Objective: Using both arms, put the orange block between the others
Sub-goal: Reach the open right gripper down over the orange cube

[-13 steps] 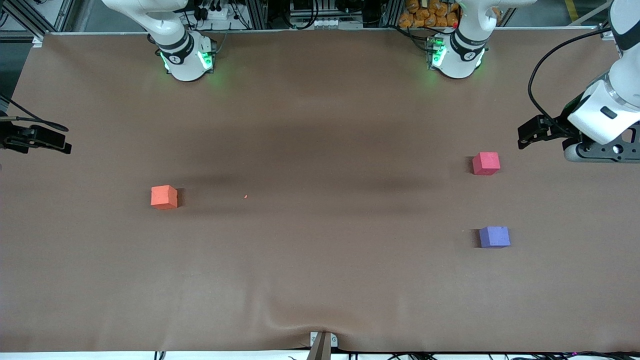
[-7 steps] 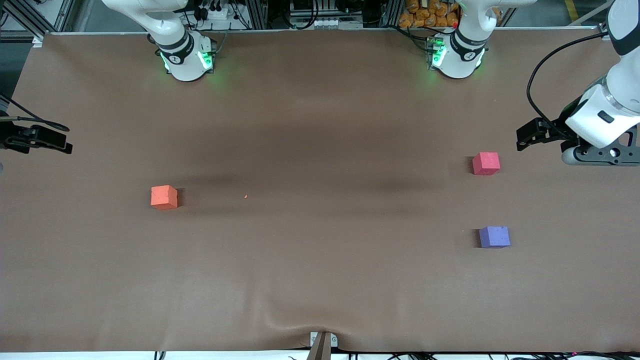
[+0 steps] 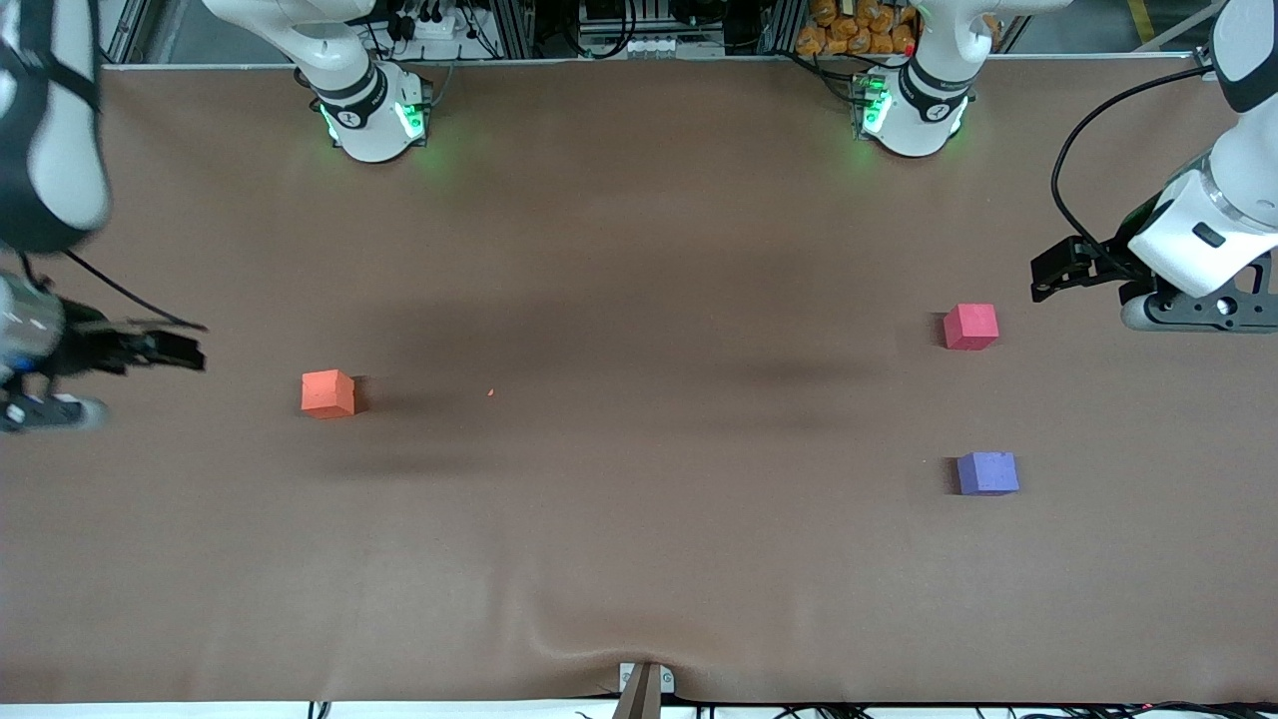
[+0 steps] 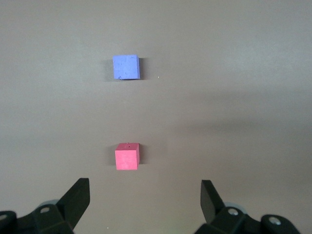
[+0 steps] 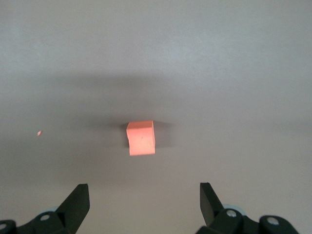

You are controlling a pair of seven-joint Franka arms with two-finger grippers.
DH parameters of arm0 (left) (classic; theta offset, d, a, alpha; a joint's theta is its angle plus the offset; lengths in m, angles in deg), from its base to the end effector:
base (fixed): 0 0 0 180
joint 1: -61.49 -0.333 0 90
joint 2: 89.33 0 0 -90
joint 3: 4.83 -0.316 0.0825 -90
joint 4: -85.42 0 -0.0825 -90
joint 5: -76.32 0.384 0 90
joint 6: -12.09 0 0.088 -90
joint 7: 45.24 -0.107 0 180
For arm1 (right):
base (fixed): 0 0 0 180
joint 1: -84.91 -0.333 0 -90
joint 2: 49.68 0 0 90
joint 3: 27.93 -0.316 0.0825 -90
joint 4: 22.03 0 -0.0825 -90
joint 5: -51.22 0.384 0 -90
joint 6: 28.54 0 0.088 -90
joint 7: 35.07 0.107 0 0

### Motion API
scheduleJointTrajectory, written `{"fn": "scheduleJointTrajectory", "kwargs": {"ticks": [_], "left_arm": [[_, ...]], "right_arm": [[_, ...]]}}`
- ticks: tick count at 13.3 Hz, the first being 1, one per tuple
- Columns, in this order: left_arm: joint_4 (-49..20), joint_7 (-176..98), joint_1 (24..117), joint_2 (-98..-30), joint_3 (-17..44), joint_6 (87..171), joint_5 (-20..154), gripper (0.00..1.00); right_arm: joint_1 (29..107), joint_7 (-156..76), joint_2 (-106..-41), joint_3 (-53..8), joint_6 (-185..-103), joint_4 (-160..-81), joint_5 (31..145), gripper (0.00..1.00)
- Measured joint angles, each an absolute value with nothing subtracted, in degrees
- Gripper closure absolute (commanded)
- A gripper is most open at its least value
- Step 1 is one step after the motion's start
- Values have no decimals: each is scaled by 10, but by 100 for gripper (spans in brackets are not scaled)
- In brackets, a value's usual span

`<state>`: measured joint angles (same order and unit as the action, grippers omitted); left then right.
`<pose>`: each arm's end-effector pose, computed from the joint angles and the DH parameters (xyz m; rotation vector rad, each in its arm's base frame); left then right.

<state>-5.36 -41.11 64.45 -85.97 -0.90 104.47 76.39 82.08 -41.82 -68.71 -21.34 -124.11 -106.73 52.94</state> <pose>0.5705 -0.0677 0.5886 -3.1402 0.0757 0.0482 0.6446 -0.0300 0.4766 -3.1282 -0.0794 0.2200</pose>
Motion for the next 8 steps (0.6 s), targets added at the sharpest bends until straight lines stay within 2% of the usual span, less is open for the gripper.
{"fn": "scheduleJointTrajectory", "kwargs": {"ticks": [3,8], "left_arm": [[-54,-410,644,-860,-9,1045,764,0],[-54,-404,644,-860,-5,1045,764,0]], "right_arm": [[820,-423,-730,-213,-1271,-1073,529,0],[823,-423,-762,-209,-1281,-1076,529,0]]}}
